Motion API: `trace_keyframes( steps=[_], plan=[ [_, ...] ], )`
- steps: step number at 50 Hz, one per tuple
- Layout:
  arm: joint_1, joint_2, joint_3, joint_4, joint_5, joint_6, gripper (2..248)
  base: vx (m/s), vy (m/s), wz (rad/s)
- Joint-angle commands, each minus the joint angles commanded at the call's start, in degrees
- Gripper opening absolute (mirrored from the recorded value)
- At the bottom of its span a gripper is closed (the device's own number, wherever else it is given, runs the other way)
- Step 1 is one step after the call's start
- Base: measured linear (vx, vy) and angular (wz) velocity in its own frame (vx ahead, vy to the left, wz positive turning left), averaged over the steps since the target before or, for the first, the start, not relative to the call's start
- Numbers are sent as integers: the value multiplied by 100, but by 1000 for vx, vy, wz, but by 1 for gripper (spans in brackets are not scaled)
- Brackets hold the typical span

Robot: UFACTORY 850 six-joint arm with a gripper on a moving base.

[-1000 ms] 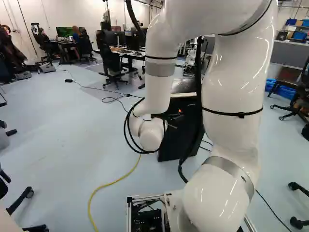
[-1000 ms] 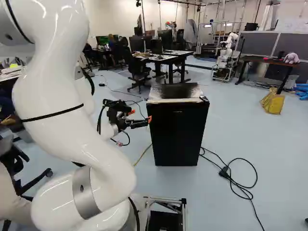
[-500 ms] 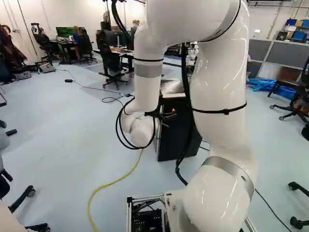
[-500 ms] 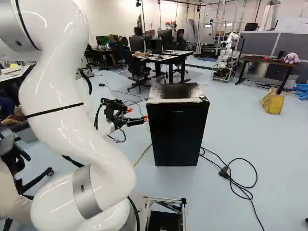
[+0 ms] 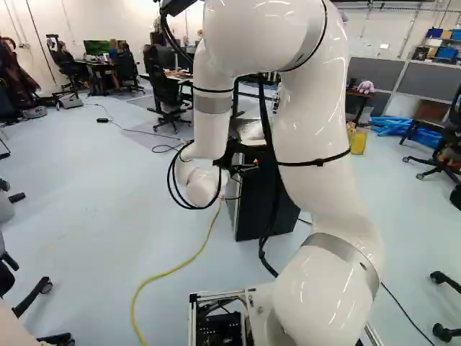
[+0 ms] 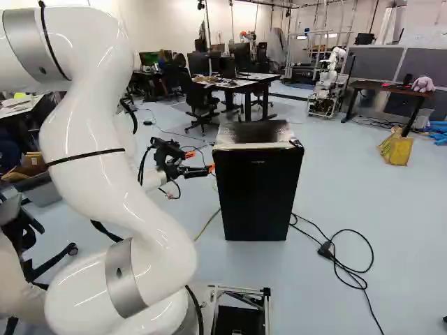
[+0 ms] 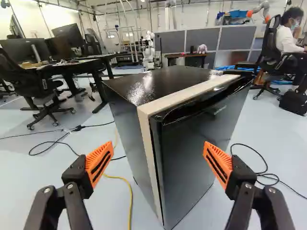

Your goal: Grab a drink from the fridge

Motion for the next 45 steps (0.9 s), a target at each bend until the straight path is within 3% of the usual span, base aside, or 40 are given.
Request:
trace_keyframes(
  steps=[17,45],
  plan=[
    [-135,-226,-378,349,0,0,247,0,0,0],
    [-296,-379,-644,787,0,0,247,0,0,0]
  ],
)
